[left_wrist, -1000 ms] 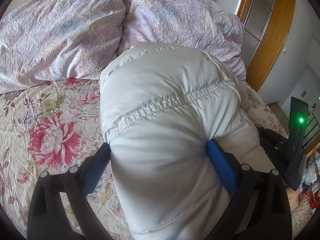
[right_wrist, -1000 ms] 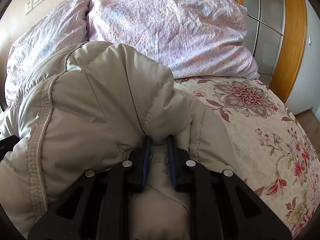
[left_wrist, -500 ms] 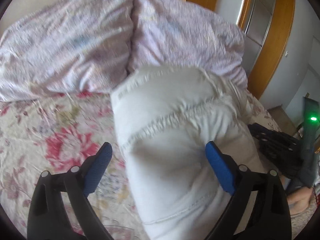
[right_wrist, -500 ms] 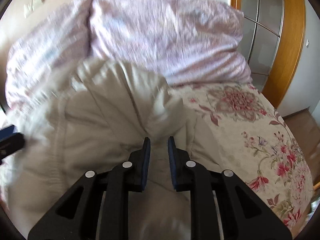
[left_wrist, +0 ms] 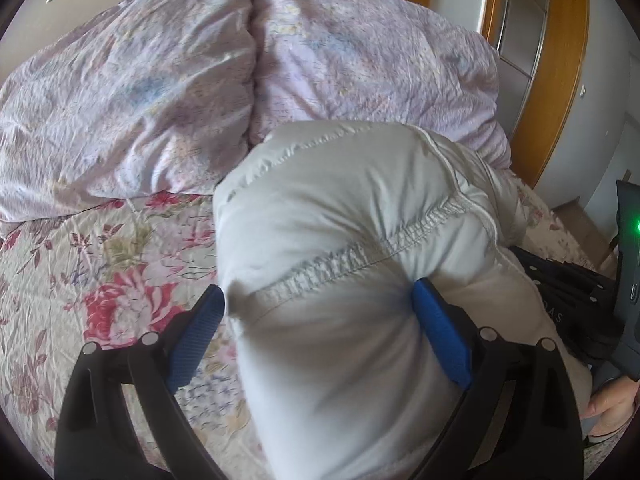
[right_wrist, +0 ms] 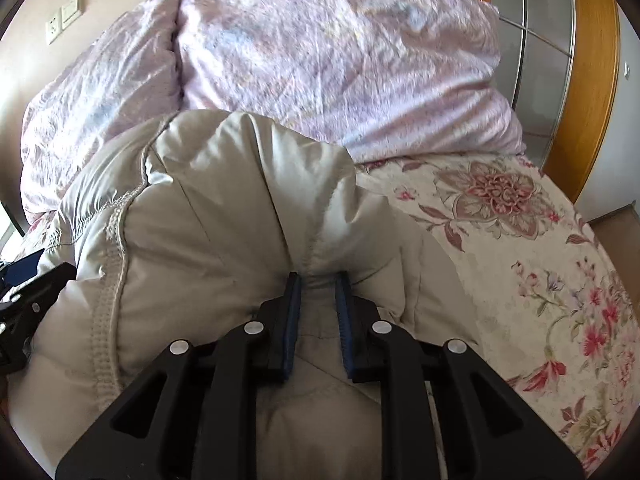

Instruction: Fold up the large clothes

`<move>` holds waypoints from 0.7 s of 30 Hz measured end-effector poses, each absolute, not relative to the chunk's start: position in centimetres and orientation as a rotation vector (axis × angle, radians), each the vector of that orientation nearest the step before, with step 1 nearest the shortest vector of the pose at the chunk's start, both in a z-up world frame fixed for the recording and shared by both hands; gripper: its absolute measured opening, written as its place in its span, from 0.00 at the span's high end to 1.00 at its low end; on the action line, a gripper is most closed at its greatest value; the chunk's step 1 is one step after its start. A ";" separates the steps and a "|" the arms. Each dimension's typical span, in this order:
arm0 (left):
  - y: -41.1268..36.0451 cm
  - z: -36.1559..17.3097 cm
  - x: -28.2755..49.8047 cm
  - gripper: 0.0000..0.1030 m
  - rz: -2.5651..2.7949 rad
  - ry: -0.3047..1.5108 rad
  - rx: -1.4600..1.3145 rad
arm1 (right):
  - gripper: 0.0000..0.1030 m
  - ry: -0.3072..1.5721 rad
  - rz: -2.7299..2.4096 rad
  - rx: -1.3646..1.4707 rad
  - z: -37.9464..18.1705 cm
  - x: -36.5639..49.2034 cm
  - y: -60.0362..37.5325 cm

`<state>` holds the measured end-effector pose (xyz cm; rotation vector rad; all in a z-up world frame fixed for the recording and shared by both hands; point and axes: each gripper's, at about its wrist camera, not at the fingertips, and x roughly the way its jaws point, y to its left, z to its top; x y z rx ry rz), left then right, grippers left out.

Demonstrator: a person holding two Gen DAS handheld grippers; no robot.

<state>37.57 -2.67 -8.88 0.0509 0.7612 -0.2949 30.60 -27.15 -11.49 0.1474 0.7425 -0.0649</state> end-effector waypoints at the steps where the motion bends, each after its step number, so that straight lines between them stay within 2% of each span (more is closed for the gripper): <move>1: -2.8 -9.0 37.7 0.08 -0.294 0.764 0.052 | 0.83 0.742 -0.066 0.139 -11.7 30.7 -27.1; 21: -3.4 -11.6 38.9 0.03 -0.280 0.743 0.030 | 0.83 0.690 -0.065 0.152 -13.3 31.7 -27.0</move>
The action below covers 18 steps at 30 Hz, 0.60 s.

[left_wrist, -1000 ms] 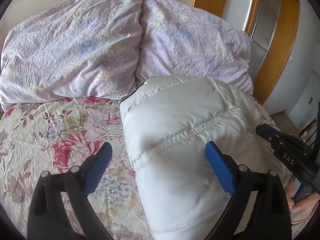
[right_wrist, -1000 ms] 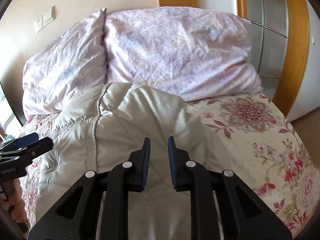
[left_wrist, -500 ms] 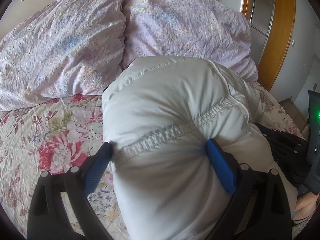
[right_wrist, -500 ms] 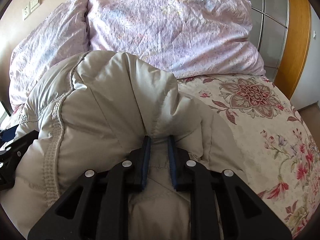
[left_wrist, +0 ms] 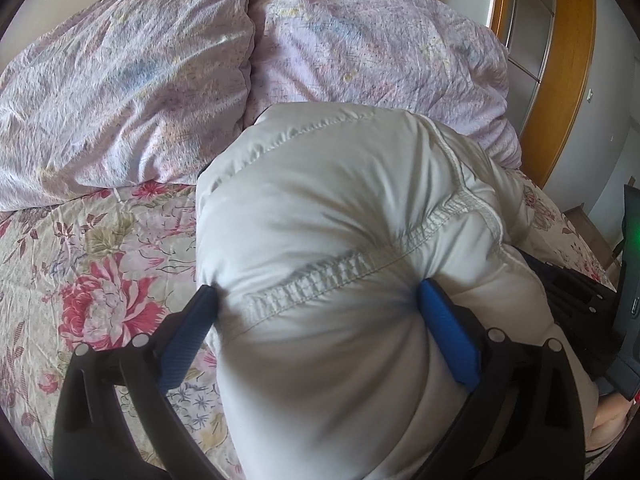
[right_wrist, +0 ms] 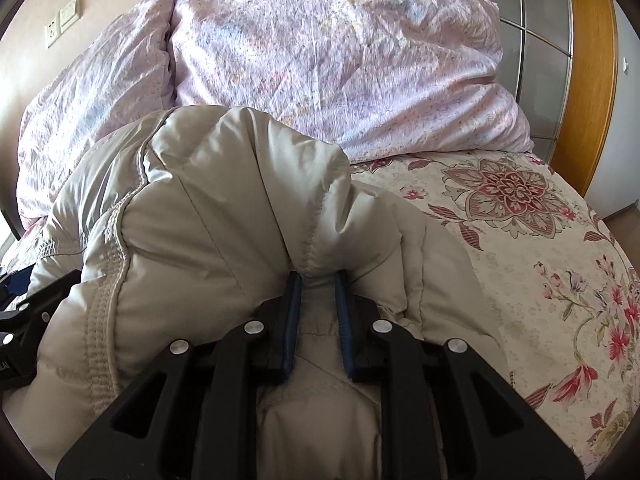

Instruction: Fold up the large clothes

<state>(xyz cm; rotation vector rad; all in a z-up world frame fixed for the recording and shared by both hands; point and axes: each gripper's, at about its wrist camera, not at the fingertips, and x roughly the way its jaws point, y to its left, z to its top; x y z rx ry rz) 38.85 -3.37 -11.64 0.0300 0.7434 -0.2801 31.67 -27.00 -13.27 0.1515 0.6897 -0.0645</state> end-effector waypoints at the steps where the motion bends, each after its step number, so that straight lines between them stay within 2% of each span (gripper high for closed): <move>1: -3.3 -11.7 38.9 0.03 -0.281 0.744 0.027 | 0.83 0.691 -0.064 0.153 -13.3 31.7 -27.0; 18: -3.3 -12.1 39.0 0.02 -0.251 0.750 0.041 | 0.83 0.700 -0.079 0.122 -13.3 31.8 -26.6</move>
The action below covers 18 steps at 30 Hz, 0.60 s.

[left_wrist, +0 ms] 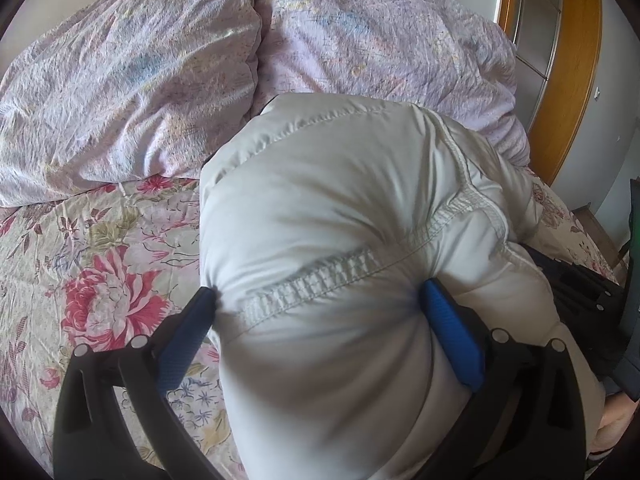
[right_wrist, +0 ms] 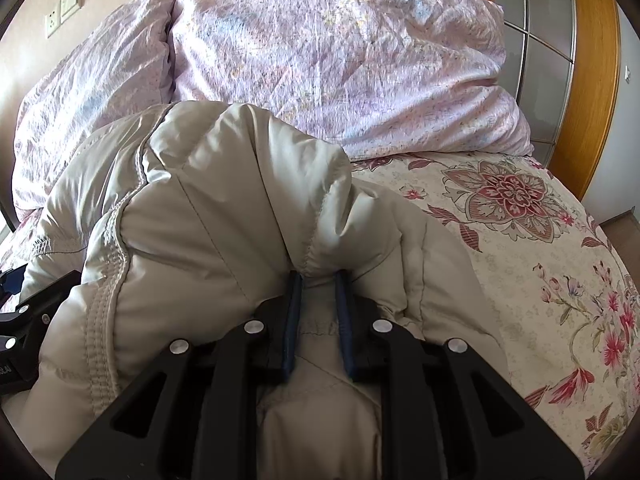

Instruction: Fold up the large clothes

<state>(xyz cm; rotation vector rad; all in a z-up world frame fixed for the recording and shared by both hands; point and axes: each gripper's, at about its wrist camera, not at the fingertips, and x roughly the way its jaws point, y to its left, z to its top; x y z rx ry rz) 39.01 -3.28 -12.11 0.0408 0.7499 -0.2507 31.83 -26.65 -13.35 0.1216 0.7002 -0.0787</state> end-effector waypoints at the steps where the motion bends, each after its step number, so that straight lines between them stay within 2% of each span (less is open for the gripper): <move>1: -3.3 -12.1 39.0 0.02 -0.251 0.749 0.040 | 0.83 0.699 -0.078 0.123 -13.3 31.9 -26.7; 9: -1.9 -11.1 38.2 0.02 -0.274 0.747 -0.007 | 0.77 0.774 -0.027 0.208 -10.9 30.9 -28.1; 10: -1.4 -10.9 38.1 0.02 -0.284 0.756 -0.028 | 0.69 0.781 -0.008 0.236 -10.6 30.7 -28.6; 11: -1.0 -10.8 38.0 0.02 -0.292 0.764 -0.047 | 0.51 0.781 0.022 0.294 -9.8 30.2 -29.7; 12: -0.5 -10.5 37.9 0.02 -0.300 0.771 -0.063 | 0.40 0.774 0.033 0.316 -9.4 29.9 -30.1; 13: -0.3 -10.4 37.8 0.02 -0.301 0.773 -0.065 | 0.11 0.759 -0.002 0.325 -8.6 29.3 -30.9; 14: 0.0 -10.0 37.5 0.02 -0.300 0.765 -0.062 | 0.01 0.733 -0.029 0.322 -7.8 28.8 -31.6; 18: 1.0 -9.1 36.7 0.02 -0.326 0.763 -0.077 | 0.01 0.762 -0.001 0.400 -6.9 28.2 -34.9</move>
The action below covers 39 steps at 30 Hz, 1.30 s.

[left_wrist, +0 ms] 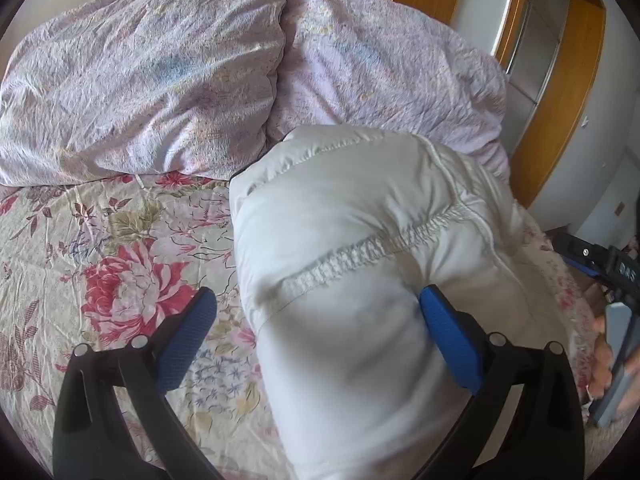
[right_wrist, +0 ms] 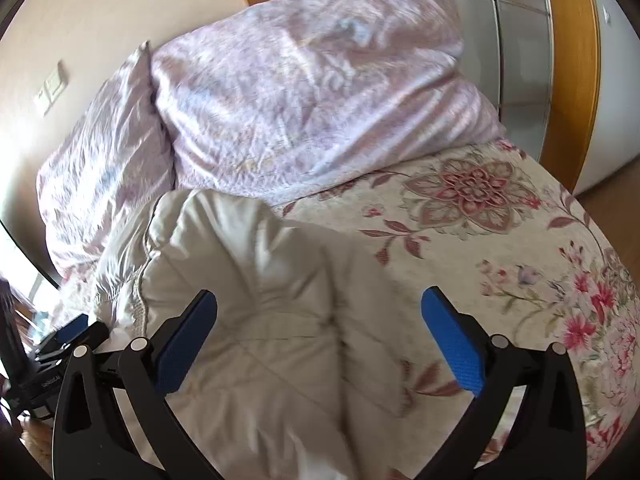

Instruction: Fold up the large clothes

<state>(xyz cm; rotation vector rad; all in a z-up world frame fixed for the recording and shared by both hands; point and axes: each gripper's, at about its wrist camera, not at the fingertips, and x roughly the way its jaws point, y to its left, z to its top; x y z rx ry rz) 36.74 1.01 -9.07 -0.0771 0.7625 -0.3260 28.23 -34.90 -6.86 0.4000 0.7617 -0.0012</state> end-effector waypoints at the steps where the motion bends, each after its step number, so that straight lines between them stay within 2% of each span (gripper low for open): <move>1: 1.6 -9.0 36.7 0.02 -0.351 0.774 -0.107 | 0.01 0.812 0.033 0.461 -7.4 28.6 -36.0; 5: 5.1 -9.6 37.8 0.02 -0.428 0.853 -0.323 | 0.01 0.946 0.135 0.664 -10.1 29.8 -38.4; 10: 7.5 -10.5 38.9 0.02 -0.478 0.906 -0.484 | 0.01 1.032 0.192 0.747 -12.5 30.9 -38.6; 22: 4.2 -11.8 39.0 0.02 -0.564 0.982 -0.410 | 0.01 1.149 0.295 0.862 -16.0 32.4 -38.4; 39: 2.6 -11.7 38.6 0.02 -0.560 0.972 -0.303 | 0.01 1.176 0.571 0.834 -16.6 33.8 -34.3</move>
